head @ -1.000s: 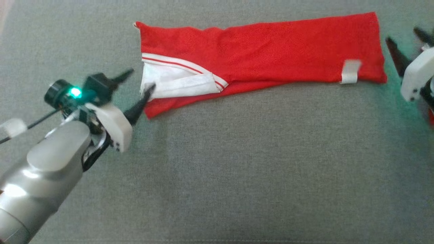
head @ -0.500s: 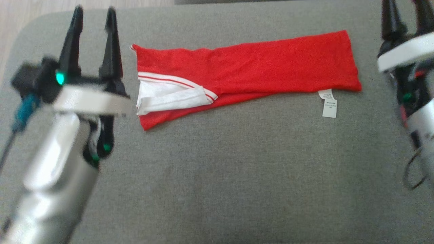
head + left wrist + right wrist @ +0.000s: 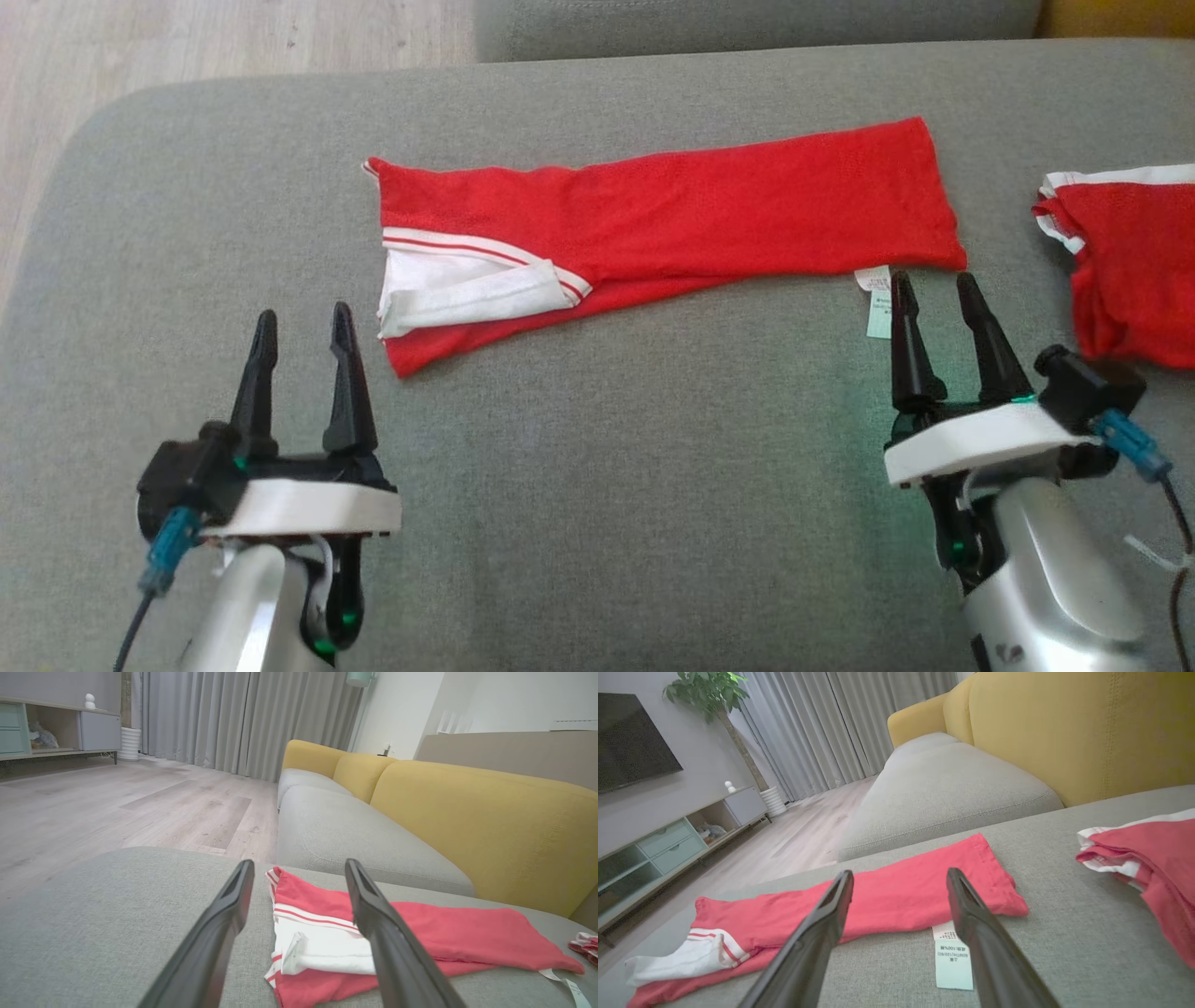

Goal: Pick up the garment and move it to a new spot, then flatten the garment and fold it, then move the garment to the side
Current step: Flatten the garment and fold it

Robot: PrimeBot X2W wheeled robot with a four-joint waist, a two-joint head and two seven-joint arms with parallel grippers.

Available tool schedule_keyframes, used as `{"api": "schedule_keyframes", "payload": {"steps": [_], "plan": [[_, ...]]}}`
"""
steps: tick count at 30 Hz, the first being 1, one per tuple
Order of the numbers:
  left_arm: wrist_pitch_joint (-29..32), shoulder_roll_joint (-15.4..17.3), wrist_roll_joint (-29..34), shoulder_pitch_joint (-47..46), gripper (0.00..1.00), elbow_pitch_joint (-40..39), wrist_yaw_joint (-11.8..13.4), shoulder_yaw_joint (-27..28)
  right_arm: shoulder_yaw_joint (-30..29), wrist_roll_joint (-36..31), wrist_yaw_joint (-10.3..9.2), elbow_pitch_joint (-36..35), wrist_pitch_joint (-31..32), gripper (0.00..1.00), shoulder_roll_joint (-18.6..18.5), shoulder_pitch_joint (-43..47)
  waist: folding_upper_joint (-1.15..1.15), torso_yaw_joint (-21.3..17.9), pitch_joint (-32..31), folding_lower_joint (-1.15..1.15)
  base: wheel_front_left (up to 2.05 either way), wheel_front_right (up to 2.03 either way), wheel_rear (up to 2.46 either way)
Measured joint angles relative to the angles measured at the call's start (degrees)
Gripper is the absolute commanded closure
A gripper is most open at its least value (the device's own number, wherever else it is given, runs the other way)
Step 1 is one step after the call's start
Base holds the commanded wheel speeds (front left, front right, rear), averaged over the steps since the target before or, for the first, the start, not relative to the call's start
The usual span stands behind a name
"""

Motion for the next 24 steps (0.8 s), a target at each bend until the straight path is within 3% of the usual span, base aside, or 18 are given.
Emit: {"api": "schedule_keyframes", "payload": {"steps": [10,16,24], "plan": [[-0.01,-3.31,6.33,-0.09,0.0,0.78,-4.83,3.38,-3.02,-6.24,0.0,0.12,0.03,0.0,0.71,-1.87,0.0,0.74,2.85,0.01,0.0,0.0,0.0],[-0.01,-4.63,6.42,-3.27,0.0,1.89,-6.32,4.48,-13.61,-12.95,0.0,5.26,3.28,0.0,0.79,-12.4,0.0,2.15,6.56,0.02,0.0,0.0,0.0],[-0.01,-5.05,7.06,-6.53,0.0,2.23,-7.27,4.34,-28.92,-23.82,0.0,18.17,8.88,0.0,0.71,-22.92,0.0,5.87,11.35,0.02,0.0,0.0,0.0]]}}
